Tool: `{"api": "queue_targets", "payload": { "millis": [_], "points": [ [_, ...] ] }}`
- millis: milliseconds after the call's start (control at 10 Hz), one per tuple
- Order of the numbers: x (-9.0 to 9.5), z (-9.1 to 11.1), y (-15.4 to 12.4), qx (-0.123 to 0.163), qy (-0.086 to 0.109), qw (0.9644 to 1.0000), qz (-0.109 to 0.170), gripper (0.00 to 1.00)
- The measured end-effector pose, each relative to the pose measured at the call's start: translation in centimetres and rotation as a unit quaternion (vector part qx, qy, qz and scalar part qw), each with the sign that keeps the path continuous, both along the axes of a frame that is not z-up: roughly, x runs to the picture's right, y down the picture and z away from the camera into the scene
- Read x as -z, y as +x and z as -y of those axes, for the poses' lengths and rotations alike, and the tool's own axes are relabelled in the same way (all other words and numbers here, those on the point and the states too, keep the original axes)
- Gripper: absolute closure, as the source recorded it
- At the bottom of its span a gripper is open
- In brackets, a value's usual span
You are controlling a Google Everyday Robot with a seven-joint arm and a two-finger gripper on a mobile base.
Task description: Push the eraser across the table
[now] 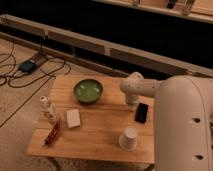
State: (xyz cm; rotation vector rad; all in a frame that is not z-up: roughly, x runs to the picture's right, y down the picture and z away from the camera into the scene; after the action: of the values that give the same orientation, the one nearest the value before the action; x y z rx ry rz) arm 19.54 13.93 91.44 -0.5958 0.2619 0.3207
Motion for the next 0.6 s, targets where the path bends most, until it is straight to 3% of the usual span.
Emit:
{"api": "queue_targets", "payload": {
  "millis": [300, 600],
  "points": [
    [0.5, -1.2, 5.3, -0.026, 0.009, 0.9996, 0.006, 1.0],
    [0.8, -1.3, 5.4, -0.025, 0.006, 0.9997, 0.003, 1.0]
  ]
}}
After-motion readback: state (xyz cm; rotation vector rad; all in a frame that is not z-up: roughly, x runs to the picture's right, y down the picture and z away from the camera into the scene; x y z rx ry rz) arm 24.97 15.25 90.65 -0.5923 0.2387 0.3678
